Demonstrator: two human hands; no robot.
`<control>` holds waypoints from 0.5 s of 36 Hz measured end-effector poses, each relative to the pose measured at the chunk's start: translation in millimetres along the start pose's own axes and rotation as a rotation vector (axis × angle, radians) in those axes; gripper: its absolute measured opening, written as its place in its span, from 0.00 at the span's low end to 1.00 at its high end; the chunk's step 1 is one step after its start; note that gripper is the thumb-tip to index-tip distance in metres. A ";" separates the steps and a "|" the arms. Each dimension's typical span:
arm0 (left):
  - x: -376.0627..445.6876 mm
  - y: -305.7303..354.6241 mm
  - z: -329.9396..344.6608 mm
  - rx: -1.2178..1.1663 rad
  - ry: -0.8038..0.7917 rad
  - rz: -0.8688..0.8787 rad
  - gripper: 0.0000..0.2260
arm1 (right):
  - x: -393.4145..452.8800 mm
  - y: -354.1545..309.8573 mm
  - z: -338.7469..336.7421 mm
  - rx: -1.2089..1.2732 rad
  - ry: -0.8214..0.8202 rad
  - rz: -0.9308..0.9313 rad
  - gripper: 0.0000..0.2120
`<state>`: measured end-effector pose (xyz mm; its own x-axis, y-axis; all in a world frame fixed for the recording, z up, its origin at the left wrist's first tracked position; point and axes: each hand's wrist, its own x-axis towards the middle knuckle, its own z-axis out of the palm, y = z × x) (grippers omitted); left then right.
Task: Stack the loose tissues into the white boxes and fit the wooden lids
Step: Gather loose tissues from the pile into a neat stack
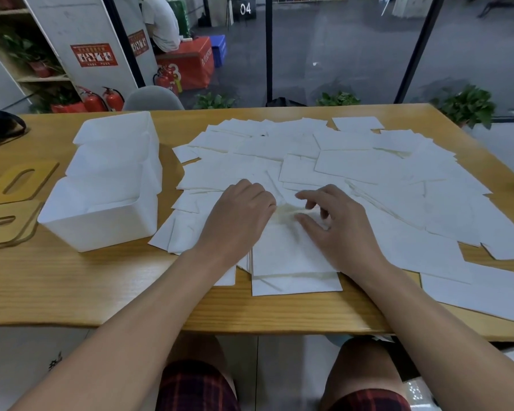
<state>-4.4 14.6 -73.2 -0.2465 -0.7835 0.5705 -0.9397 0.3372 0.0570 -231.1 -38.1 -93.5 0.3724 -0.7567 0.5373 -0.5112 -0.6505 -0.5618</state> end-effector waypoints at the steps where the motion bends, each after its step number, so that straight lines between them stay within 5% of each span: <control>1: -0.3 3.5 -2.6 -0.007 0.011 0.016 0.08 | -0.2 -1.9 0.3 0.021 -0.009 -0.014 0.18; 10: -9.6 23.5 -15.9 -0.303 0.045 -0.128 0.06 | -8.6 -18.5 -8.2 0.335 -0.102 0.067 0.13; 13: -13.4 16.6 -19.2 -0.354 0.042 -0.216 0.08 | -11.9 -23.1 -17.7 0.446 -0.087 0.097 0.03; 18: -11.7 11.3 -21.6 -0.420 -0.002 -0.274 0.13 | -14.2 -25.1 -26.3 0.577 -0.006 0.129 0.12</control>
<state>-7.0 38.8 -61.5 -0.0047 -0.8734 0.4870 -0.7932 0.2998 0.5300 -243.9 -9.2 -70.5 0.3402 -0.8316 0.4391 -0.0492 -0.4820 -0.8748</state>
